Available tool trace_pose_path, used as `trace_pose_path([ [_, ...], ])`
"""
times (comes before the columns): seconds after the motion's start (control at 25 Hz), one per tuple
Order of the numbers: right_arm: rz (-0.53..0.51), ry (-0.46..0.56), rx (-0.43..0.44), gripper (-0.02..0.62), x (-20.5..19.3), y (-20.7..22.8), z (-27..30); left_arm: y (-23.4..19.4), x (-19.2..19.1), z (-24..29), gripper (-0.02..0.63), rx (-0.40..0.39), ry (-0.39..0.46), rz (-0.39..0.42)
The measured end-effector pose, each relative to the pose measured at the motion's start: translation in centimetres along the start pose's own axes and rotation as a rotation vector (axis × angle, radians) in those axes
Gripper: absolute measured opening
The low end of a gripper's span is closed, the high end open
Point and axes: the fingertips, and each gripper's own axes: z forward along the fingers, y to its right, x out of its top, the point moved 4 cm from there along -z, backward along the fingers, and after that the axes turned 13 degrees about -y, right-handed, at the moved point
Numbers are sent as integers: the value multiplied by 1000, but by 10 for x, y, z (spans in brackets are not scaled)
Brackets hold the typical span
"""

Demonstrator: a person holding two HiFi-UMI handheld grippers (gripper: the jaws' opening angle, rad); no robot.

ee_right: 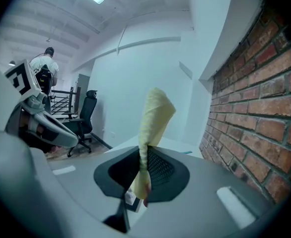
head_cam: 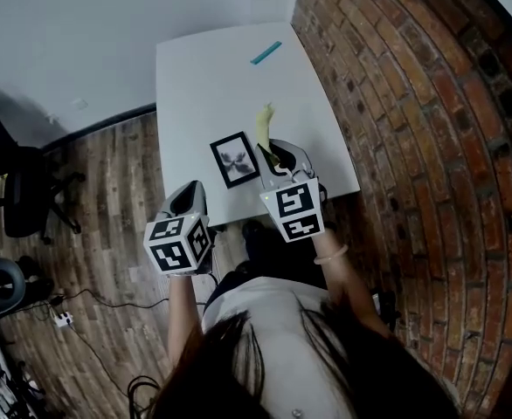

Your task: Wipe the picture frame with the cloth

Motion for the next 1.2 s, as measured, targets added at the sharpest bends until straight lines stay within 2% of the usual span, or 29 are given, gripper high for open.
trace_pose_path([
  [0.32, -10, -33, 80, 38, 1, 7, 42, -8, 6, 34, 0, -58, -47, -31],
  [0.68, -8, -78, 148, 38, 1, 13, 83, -15, -7, 68, 3, -121, -133, -81],
  [1.2, -44, -157, 248, 38, -7, 15, 128, -25, -26, 109, 49, -113, -264, -149],
])
